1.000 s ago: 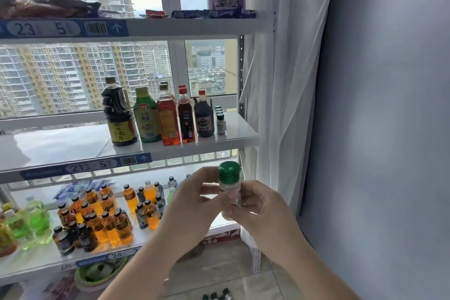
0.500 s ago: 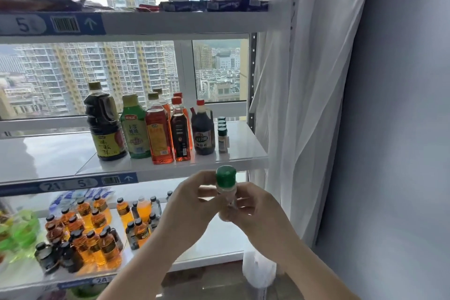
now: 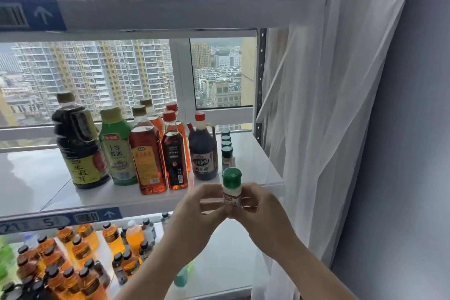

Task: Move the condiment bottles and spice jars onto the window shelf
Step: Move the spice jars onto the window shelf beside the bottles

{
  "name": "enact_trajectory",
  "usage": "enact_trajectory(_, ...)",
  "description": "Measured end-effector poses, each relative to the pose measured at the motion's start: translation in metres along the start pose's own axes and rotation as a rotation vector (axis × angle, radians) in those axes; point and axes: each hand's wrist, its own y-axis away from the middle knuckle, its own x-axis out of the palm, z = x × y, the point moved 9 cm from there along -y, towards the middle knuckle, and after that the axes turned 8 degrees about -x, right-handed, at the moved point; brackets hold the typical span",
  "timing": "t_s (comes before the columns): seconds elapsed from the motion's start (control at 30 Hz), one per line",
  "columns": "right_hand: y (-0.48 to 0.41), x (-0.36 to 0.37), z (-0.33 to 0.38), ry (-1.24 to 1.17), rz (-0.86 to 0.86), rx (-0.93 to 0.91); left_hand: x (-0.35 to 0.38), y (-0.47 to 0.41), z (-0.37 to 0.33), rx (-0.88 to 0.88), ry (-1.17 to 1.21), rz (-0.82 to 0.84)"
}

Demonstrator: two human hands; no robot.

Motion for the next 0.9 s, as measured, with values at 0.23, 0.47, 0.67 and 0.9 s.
enact_trajectory(0.23, -0.056, 0.018, -0.034, 0.022, -0.052, 0.003, -0.006, -0.066, 0.017, -0.011, 0.04, 0.05)
enact_trajectory(0.47, -0.085, 0.032, -0.067, 0.057, -0.043, 0.046, -0.003, -0.106, 0.035, -0.023, -0.051, 0.013)
enact_trajectory(0.67, -0.109, 0.033, -0.089, 0.124, -0.019, 0.039, 0.008, -0.126, 0.034, -0.031, -0.071, -0.006)
enact_trajectory(0.9, -0.123, 0.038, -0.108, 0.195, 0.026, 0.035, 0.018, -0.142, 0.044, -0.043, -0.081, -0.013)
